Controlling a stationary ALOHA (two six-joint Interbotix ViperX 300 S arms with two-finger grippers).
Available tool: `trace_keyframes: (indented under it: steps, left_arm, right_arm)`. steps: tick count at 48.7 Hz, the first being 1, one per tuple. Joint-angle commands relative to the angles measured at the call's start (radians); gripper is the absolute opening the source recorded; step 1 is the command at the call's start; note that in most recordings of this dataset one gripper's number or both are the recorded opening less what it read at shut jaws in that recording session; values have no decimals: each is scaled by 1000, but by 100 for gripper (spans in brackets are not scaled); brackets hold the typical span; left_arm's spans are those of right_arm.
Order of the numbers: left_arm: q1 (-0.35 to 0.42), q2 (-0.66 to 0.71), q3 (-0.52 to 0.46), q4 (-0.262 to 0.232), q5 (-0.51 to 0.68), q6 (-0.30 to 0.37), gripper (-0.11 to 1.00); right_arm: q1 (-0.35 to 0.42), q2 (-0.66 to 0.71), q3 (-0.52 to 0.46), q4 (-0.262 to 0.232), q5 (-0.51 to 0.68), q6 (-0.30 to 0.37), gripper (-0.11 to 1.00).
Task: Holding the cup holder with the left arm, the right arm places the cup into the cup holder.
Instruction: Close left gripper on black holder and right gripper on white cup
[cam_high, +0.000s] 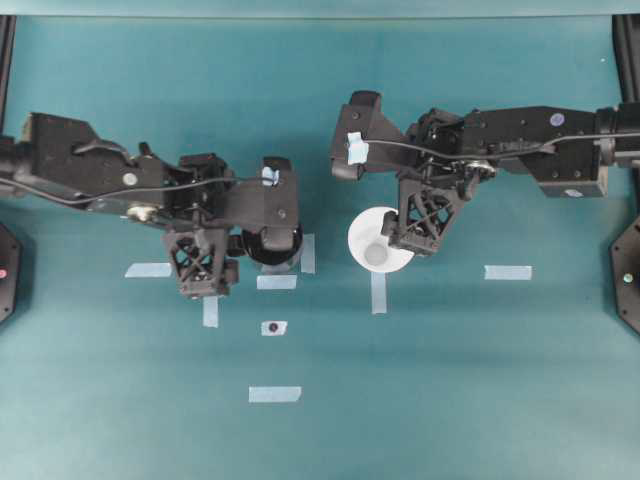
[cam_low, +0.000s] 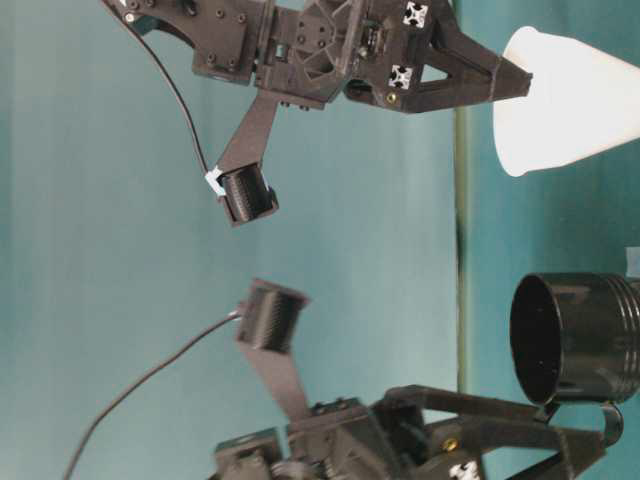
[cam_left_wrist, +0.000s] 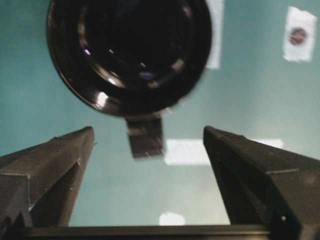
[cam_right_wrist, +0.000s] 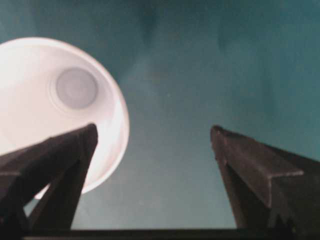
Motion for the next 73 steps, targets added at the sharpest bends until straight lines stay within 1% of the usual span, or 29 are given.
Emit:
trace_keyframes:
  steps: [1,8,21,37,54,73]
  left_arm:
    - [2,-3,-15,5,-12,0,98]
    - [3,18,-9,5,-18,2,98]
    - [21,44,-5,5,-75,2,97]
    - [28,72,-2,5,-83,3,97]
    - [28,89,-2,5,-101,3,97]
    - [28,94,5,5,-114,3,96]
  right_arm:
    - [-6,-23,-21,-2,-5,-8,98]
    - [-6,-21,-20,-2,-6,-6,98]
    - [-9,-11,-20,-2,-12,-8,98]
    - [-9,18,-23,-2,-14,-12,98]
    - [-9,54,-37,-2,-49,-8,98]
    - [-11,60,-38,2,-52,-2,98]
